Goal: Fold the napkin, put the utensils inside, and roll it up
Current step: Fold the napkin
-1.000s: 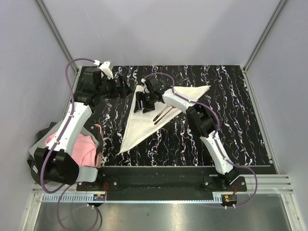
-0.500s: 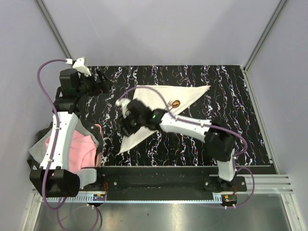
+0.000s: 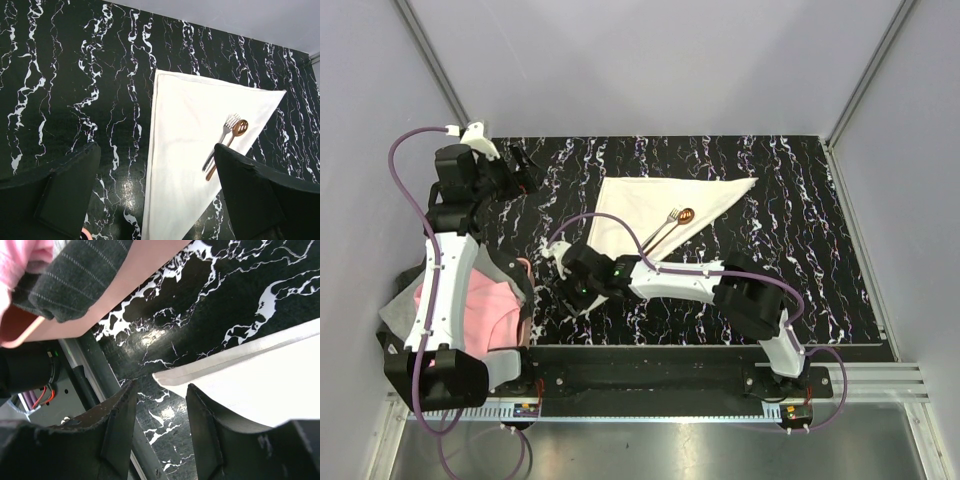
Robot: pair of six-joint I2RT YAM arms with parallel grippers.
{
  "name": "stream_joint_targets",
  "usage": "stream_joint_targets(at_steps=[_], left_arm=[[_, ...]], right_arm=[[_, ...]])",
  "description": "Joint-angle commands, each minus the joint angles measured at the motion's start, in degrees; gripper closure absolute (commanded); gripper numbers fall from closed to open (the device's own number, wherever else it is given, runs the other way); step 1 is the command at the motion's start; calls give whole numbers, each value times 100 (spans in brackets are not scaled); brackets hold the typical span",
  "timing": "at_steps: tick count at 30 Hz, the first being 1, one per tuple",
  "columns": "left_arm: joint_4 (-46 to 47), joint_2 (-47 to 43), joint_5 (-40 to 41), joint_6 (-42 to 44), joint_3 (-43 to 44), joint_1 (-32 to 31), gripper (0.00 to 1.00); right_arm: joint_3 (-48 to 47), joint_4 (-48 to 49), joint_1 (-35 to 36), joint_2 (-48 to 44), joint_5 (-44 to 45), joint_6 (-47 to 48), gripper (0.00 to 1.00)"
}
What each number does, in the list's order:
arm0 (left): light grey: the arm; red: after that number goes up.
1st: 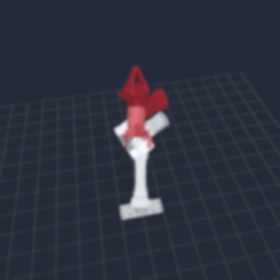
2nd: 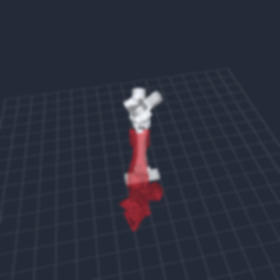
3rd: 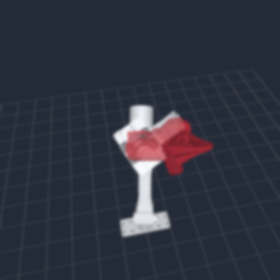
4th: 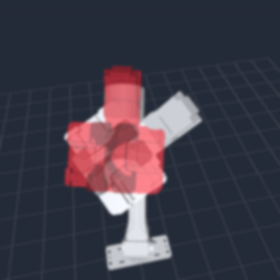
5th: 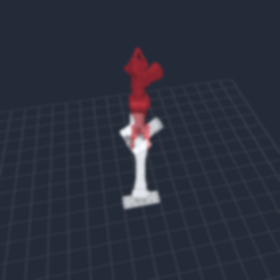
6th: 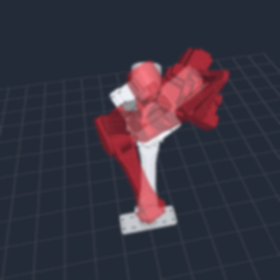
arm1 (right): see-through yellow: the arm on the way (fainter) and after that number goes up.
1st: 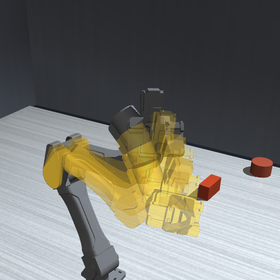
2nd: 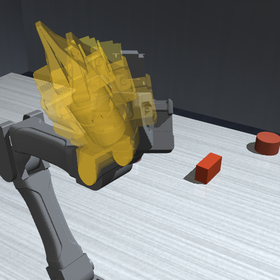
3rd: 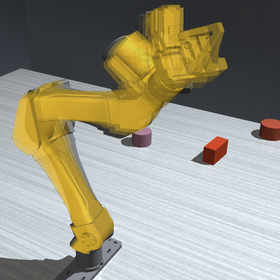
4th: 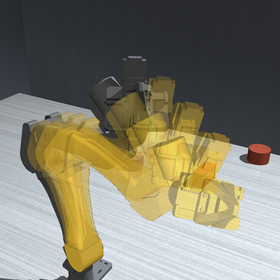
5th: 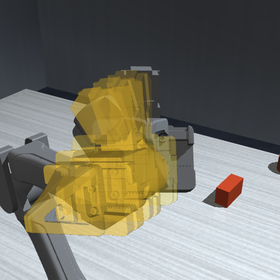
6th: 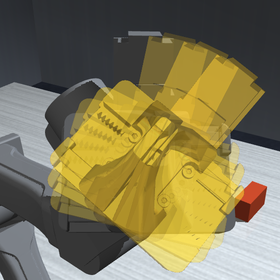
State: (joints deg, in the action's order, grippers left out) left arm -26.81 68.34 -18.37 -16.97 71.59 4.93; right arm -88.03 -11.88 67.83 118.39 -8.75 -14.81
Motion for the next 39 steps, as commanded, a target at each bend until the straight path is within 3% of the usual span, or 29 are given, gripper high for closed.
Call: stream_joint_targets(at_steps=[1, 24, 39], left_arm=[[378, -22, -272, -104, -49, 61, 1], [457, -31, -360, -157, -102, 105, 1], [519, -31, -501, -236, -128, 131, 1]], right_arm=[[14, 133, 11, -70, 321, -224, 48], [-100, 309, 19, 668, -47, -461, 48], [-83, 151, 353, 264, 707, 65, 38]])
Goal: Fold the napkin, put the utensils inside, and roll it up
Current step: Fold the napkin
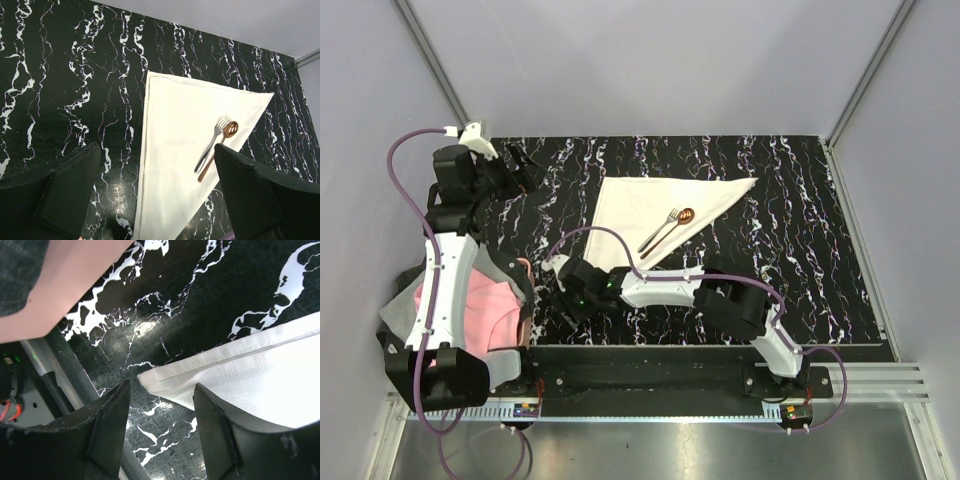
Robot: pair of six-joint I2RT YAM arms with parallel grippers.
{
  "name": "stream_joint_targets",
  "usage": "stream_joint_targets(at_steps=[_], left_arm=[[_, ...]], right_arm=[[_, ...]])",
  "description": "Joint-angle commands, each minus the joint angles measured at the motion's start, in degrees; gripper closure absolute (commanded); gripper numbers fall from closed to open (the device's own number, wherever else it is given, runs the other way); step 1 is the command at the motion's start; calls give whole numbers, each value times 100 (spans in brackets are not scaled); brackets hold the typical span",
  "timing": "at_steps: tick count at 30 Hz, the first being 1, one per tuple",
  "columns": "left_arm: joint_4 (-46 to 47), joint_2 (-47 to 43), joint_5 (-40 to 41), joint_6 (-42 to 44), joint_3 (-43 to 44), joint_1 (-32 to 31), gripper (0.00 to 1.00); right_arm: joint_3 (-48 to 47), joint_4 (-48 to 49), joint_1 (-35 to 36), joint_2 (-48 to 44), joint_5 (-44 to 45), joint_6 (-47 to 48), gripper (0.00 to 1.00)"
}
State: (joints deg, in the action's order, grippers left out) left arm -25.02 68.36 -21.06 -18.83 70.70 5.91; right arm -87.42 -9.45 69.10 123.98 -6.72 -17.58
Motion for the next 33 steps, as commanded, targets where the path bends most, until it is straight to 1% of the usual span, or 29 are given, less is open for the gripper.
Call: stream_joint_targets(at_steps=[1, 11, 12, 15, 25, 33], left_arm=[[348, -33, -232, -59, -38, 33, 1], [374, -24, -258, -59, -56, 42, 1], [366, -33, -258, -77, -56, 42, 1], [375, -24, -285, -86, -56, 42, 1], [410, 20, -390, -139, -65, 59, 1], [463, 46, -531, -217, -91, 77, 1]], right_arm=[[-170, -100, 270, -313, 583, 396, 38], [-557, -513, 543, 20, 1568, 782, 37], [-601, -522, 569, 47, 1777, 809, 37], [-645, -531, 640, 108, 1998, 950, 38], [-724, -558, 824, 214, 2026, 1143, 42], [-873, -558, 938, 354, 2254, 1336, 42]])
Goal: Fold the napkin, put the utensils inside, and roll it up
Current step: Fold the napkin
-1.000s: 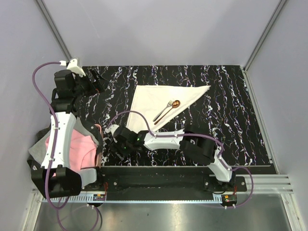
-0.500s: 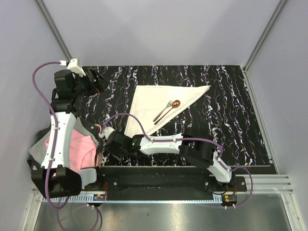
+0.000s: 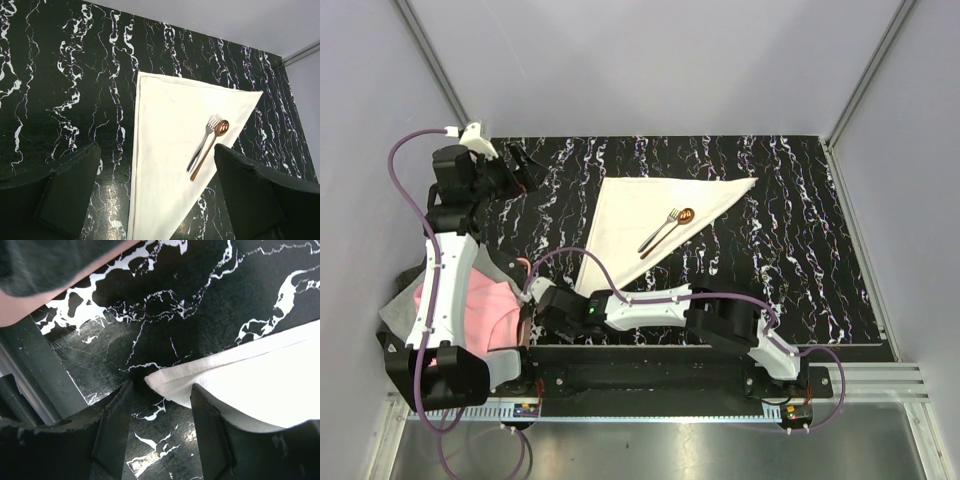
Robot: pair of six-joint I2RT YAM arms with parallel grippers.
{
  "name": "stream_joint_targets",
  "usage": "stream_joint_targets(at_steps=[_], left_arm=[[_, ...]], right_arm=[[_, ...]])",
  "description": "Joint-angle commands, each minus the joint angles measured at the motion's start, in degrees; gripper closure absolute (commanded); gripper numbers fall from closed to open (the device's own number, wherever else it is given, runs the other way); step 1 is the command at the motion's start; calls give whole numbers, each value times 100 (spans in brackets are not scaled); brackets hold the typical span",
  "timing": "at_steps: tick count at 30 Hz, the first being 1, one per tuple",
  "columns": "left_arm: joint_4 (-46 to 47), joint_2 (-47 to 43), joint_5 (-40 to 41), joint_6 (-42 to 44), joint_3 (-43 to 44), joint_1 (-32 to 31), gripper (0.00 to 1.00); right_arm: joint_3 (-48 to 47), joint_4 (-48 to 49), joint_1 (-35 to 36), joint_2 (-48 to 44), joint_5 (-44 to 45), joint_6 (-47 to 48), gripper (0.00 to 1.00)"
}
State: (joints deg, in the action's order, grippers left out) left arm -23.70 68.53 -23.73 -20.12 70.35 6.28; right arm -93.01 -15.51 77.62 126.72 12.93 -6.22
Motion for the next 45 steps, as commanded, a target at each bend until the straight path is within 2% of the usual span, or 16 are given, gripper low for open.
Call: stream_joint_targets(at_steps=[1, 6, 14, 19, 22, 24, 29, 36, 41, 45], left_arm=[[340, 37, -264, -89, -65, 48, 1], [358, 29, -264, -106, -65, 57, 1], [367, 55, -299, -124, -74, 92, 1], [375, 64, -326, -133, -74, 110, 1], [393, 81, -343, -141, -74, 119, 1], [384, 81, -378, -150, -74, 127, 1], [393, 64, -361, -141, -83, 154, 1], [384, 64, -238, -124, -109, 242, 1], [393, 151, -255, -141, -126, 259, 1], [402, 266, -308, -159, -126, 259, 1]], right_arm=[[-331, 39, 95, 134, 324, 217, 42], [-490, -101, 104, 327, 632, 331, 46], [-411, -234, 112, 424, 905, 499, 64], [-481, -216, 104, 450, 799, 473, 70], [-507, -190, 104, 424, 720, 367, 83], [-499, -155, 95, 363, 711, 288, 99], [-271, 30, -107, 21, 501, -10, 100], [906, 917, -1090, -1473, -579, -670, 100], [1636, 1076, -2390, -2220, -915, -697, 100], [1953, 1129, -3436, -2432, -1230, -600, 100]])
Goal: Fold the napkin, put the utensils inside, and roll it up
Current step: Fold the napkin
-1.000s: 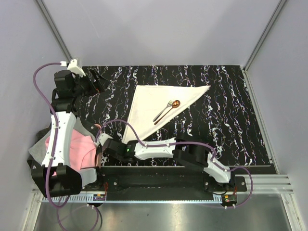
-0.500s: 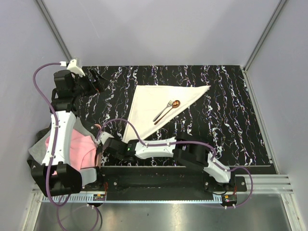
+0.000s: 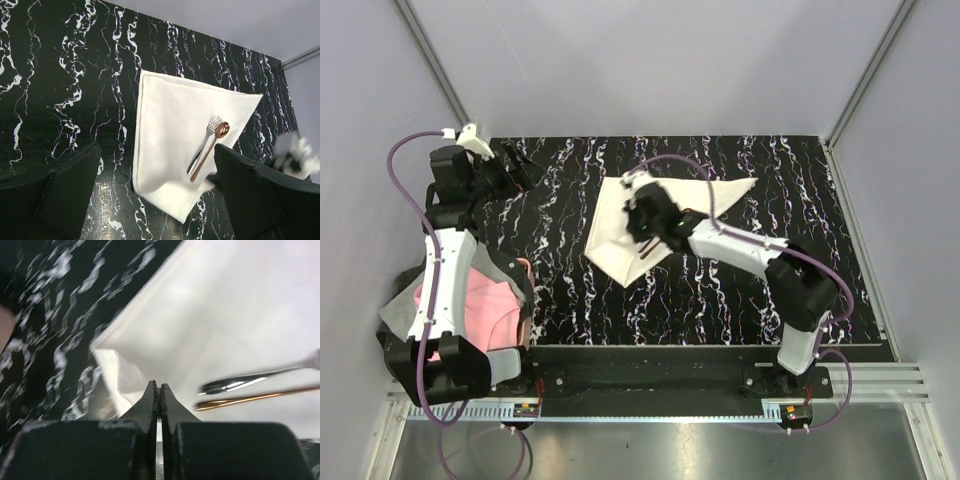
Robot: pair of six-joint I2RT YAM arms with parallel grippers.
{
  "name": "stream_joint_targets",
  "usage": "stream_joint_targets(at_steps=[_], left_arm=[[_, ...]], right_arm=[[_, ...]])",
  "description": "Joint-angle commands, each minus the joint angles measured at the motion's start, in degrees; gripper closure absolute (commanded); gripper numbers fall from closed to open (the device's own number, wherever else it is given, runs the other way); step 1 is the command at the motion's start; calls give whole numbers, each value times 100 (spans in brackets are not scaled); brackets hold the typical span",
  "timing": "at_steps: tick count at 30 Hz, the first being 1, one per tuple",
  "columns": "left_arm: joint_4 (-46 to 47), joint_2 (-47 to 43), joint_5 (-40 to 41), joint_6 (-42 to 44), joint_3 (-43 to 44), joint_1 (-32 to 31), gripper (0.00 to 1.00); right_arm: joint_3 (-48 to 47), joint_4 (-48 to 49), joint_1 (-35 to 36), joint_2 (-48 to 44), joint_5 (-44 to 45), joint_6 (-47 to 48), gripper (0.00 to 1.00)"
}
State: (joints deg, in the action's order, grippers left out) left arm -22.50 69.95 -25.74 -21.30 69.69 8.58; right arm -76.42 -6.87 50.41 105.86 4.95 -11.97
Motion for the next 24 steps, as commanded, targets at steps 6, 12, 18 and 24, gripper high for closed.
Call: stream_joint_targets(at_steps=[6, 12, 18, 24], left_arm=[[290, 282, -212, -67, -78, 30, 1], [325, 370, -239, -102, -96, 39, 1], [334, 414, -248, -111, -105, 39, 1], [352, 431, -256, -111, -114, 30, 1]], right_arm=[[321, 327, -1894, -321, -952, -8, 100], [181, 345, -2334, -49, -1171, 54, 100], [-4, 345, -2501, 285, -1286, 159, 100], [-74, 371, -2633, 453, -1260, 221, 100]])
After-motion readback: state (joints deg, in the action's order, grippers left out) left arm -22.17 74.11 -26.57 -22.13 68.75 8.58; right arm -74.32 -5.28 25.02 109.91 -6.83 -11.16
